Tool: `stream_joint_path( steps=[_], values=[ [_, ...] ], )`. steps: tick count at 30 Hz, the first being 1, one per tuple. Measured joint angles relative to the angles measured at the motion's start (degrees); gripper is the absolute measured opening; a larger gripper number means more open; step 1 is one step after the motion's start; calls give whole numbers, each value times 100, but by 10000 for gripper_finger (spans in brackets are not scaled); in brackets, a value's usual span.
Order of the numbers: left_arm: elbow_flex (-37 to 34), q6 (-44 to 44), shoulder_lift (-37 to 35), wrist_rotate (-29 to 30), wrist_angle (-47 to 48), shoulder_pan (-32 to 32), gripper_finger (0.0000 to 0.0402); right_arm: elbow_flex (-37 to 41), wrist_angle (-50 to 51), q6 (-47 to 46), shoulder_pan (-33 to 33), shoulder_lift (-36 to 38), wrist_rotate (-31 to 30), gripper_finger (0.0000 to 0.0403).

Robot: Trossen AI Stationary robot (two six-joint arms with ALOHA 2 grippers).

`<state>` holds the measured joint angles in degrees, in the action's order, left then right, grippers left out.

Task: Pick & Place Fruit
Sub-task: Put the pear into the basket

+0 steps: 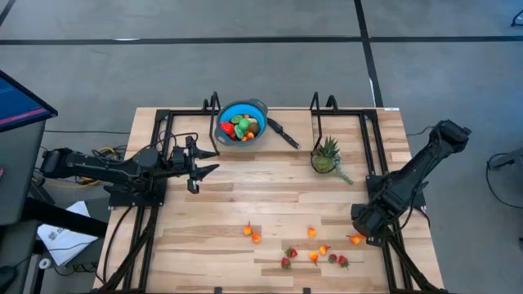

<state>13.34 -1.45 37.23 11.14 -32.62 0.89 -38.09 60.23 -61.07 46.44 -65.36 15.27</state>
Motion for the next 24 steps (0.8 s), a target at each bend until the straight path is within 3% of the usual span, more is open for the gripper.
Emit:
stream_joint_path(
  steps=[6, 14, 24],
  values=[
    [1, 0, -1, 0, 5, 0, 173, 0, -6, 135, 5, 0, -47, 240],
    [0, 0, -2, 0, 26, 2, 173, 0, -292, 382, 192, -65, -662, 240],
    [0, 0, -1, 0, 47, 1, 173, 0, -822, 467, 585, -902, -789, 240]
  ],
)
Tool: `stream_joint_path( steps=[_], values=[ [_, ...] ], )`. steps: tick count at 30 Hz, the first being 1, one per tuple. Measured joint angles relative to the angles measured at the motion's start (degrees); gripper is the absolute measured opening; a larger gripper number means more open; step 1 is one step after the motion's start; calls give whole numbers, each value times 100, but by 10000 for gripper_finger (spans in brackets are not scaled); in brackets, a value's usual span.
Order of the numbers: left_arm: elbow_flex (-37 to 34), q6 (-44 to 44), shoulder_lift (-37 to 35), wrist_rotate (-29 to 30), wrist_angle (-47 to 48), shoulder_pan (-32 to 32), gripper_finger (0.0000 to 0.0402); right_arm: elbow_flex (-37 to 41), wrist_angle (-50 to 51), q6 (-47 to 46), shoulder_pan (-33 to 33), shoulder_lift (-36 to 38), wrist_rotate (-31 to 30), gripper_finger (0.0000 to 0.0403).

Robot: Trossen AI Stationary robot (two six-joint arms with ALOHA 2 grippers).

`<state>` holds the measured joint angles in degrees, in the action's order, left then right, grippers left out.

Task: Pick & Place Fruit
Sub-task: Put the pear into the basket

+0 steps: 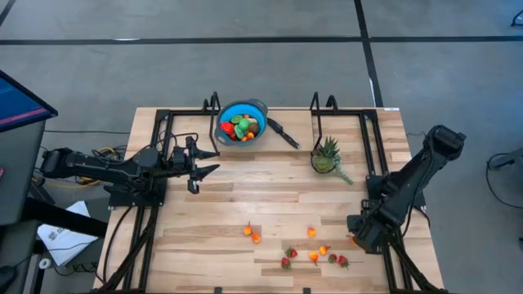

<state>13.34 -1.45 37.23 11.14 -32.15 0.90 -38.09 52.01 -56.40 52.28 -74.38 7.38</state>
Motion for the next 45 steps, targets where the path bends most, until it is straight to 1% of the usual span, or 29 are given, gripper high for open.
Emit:
stream_joint_path(
  steps=[9, 16, 20, 28, 31, 34, 40, 45],
  values=[
    [0, 0, 1, 0, 1, -1, 173, 0, -492, -2, 139, -830, 2, 240],
    [0, 0, 0, 0, 2, 0, 173, -11, -560, -12, 132, -1076, 9, 233],
    [0, 0, -1, 0, 1, -1, 173, -7, -576, -17, 128, -1060, 17, 206],
    [0, 0, 0, 0, 1, -1, 173, -2, -597, -66, 128, -1046, 20, 132],
    [0, 0, -1, 0, 3, 1, 173, -2, -601, -207, 128, -1042, 21, 115],
    [0, 0, -1, 0, 11, 0, 173, -2, -607, -359, 128, -1041, 23, 113],
    [0, 0, -1, 0, 14, 0, 173, 0, -637, -512, 128, -1041, 22, 131],
    [2, 0, 0, 0, 14, -1, 173, 0, -641, -510, 128, -1041, 20, 123]
  ],
)
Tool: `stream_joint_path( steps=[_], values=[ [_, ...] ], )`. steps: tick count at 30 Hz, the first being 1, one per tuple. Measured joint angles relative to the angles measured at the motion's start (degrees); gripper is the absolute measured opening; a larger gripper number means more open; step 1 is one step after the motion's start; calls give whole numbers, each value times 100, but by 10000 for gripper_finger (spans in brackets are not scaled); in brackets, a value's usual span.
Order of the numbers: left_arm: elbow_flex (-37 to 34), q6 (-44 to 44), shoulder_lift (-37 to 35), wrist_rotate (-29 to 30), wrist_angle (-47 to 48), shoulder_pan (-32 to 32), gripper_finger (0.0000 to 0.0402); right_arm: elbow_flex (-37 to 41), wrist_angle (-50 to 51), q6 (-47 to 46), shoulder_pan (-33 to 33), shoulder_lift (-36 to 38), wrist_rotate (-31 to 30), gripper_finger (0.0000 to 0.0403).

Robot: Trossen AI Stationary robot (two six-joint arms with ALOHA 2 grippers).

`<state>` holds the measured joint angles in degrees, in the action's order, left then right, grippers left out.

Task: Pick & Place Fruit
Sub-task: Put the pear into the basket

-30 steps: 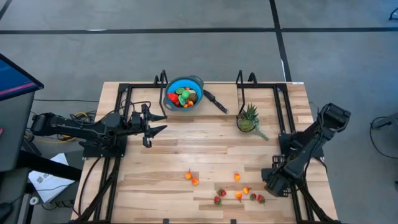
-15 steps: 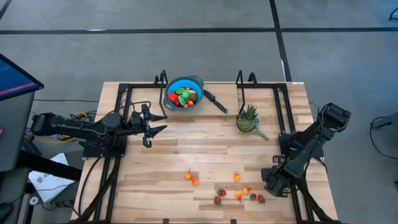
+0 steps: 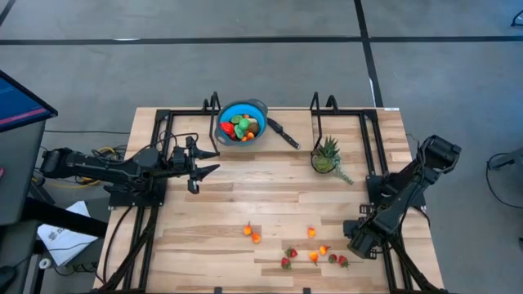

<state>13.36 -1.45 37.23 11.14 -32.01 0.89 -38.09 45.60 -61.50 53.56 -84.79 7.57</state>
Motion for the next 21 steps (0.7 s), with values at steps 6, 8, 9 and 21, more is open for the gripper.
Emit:
stream_joint_path(
  steps=[6, 8, 9, 21],
  values=[
    [-2, 0, -1, 0, 0, 0, 173, 0, -2, -2, 0, -1, -2, 111],
    [-1, 0, -1, 0, 0, 2, 172, 0, -2, -1, 0, 0, -2, 114],
    [-1, 0, -1, 0, 0, 1, 173, 0, -2, 0, 0, -1, -2, 115],
    [-2, 0, 0, 0, 0, 0, 173, 0, -4, 39, 0, 0, -7, 113]
  ],
)
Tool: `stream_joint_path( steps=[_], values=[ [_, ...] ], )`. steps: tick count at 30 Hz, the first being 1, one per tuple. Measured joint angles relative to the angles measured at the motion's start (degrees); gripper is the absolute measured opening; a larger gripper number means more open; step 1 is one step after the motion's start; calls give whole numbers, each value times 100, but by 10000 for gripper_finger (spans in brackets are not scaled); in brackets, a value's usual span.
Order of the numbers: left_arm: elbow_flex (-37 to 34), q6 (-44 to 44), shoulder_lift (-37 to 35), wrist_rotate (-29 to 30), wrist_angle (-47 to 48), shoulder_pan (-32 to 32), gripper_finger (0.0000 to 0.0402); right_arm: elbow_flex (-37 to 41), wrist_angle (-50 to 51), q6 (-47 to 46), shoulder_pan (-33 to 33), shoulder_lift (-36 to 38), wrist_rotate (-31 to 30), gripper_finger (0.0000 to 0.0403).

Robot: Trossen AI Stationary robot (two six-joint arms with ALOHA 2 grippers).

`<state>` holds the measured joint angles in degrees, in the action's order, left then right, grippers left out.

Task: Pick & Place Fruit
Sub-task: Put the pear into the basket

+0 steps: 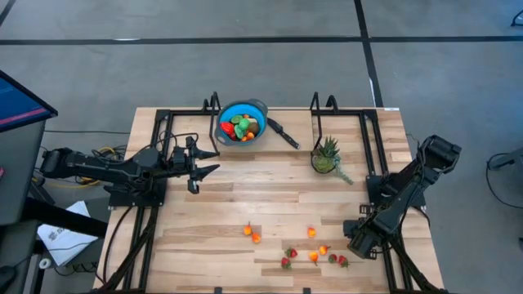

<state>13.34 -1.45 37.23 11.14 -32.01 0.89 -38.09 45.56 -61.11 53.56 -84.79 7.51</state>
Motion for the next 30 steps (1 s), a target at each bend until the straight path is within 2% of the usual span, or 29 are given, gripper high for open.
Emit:
stream_joint_path(
  steps=[13, 30],
  values=[
    [1, 1, -1, -1, -5, 2, 173, 7, 34, 22, -1, 51, -11, 112],
    [0, 0, 0, 0, -13, 2, 173, 9, 224, 72, -856, 1158, -203, 108]
  ],
)
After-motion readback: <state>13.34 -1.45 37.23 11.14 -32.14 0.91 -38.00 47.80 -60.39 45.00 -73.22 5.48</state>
